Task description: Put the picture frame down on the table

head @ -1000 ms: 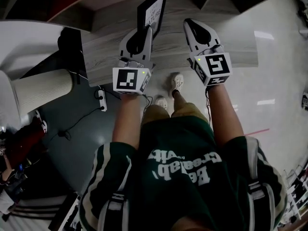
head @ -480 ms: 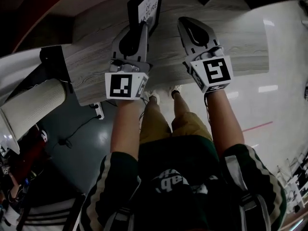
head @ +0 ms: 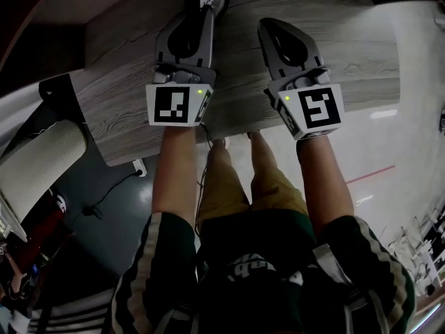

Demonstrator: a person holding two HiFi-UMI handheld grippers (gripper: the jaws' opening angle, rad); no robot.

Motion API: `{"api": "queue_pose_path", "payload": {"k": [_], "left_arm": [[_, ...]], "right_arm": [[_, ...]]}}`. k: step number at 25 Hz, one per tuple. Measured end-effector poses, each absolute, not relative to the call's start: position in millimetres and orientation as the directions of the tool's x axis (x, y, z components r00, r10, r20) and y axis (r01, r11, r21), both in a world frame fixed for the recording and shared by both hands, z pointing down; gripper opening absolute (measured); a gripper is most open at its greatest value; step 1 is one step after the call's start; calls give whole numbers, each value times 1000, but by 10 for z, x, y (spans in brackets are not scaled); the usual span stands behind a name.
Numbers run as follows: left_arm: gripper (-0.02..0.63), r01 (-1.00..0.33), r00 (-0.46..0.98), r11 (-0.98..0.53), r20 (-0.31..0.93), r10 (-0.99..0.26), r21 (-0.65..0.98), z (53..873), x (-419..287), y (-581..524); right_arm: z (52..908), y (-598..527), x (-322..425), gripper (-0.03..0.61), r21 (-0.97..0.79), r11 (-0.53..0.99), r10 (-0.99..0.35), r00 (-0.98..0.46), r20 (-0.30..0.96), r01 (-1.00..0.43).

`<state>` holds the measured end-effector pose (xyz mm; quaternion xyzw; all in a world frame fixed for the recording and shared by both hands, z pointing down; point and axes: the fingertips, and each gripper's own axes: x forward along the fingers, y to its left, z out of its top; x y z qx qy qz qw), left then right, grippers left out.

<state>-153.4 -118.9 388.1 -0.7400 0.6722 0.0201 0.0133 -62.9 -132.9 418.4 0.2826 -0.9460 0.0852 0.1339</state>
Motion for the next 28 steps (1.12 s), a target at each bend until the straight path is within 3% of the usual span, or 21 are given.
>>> {"api": "queue_pose_path", "payload": {"k": [3, 9, 17, 24, 28], "left_arm": [[41, -994, 105, -105, -32, -994, 13, 3974, -1539, -1139], [40, -986, 166, -166, 43, -985, -5, 4255, -1534, -960], [37, -974, 220, -225, 106, -970, -38, 4439, -1576, -924], [35, -963, 250, -261, 125, -960, -75, 4462, -1637, -956], [35, -954, 262, -279, 142, -954, -110, 4471, -1674, -1004]], "right_arm": [[4280, -1289, -638, 35, -75, 839, -493, -810, 317, -539], [4321, -1280, -757, 35, -74, 860, -478, -847, 233, -506], [4485, -1257, -695, 35, -79, 847, -471, -811, 346, -525], [4414, -1279, -752, 35, -64, 866, -466, -848, 254, -496], [4460, -1287, -726, 35, -67, 860, -467, -834, 295, -505]]}}
